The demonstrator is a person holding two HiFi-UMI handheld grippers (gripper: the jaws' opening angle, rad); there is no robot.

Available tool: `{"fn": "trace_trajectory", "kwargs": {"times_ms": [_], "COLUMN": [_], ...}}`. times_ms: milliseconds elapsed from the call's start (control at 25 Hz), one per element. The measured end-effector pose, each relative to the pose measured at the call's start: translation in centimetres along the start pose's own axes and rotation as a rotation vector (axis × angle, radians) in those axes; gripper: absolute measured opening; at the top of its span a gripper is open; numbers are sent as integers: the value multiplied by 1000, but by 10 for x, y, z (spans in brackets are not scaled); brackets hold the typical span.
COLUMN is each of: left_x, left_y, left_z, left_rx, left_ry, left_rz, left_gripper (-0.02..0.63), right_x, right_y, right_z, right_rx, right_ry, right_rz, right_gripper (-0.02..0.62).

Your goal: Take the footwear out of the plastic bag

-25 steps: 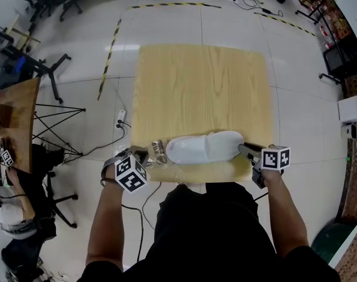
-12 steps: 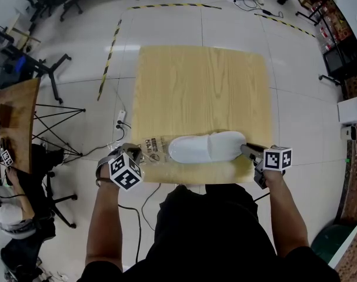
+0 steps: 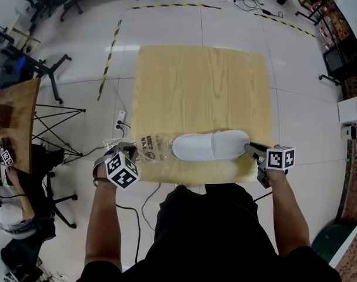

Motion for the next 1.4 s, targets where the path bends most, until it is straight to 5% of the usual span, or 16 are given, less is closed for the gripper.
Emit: {"fn": "trace_trajectory", "kwargs": {"times_ms": [360, 600, 880, 1400], "left_x": [26, 48, 72, 70], "left_y": [14, -5, -69, -202], "left_z": [8, 23, 22, -17], "left_rx": [23, -45, -155, -283], "left_ry": [-101, -204, -246, -161], "left_rz": [37, 58, 29, -82], "left_gripper": [8, 7, 6, 8], "right_x": [-8, -13, -9, -1], "right_y": [1, 3, 4, 7], "right_z": [5, 11, 10, 7], "right_rx": [-6, -9, -20, -18], "right_ry": [26, 29, 14, -21], "right_rz": [2, -11, -32, -54], "right_gripper": [98, 98, 97, 92]}}
Point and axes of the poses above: the fingertips, and each gripper's own axes: z backward along the fingers, x to its left, y out of its underside, the point moved 4 cm from there along z, backward along the fingers, and after that the axes turned 7 degrees about -x, right-handed, at the moved point
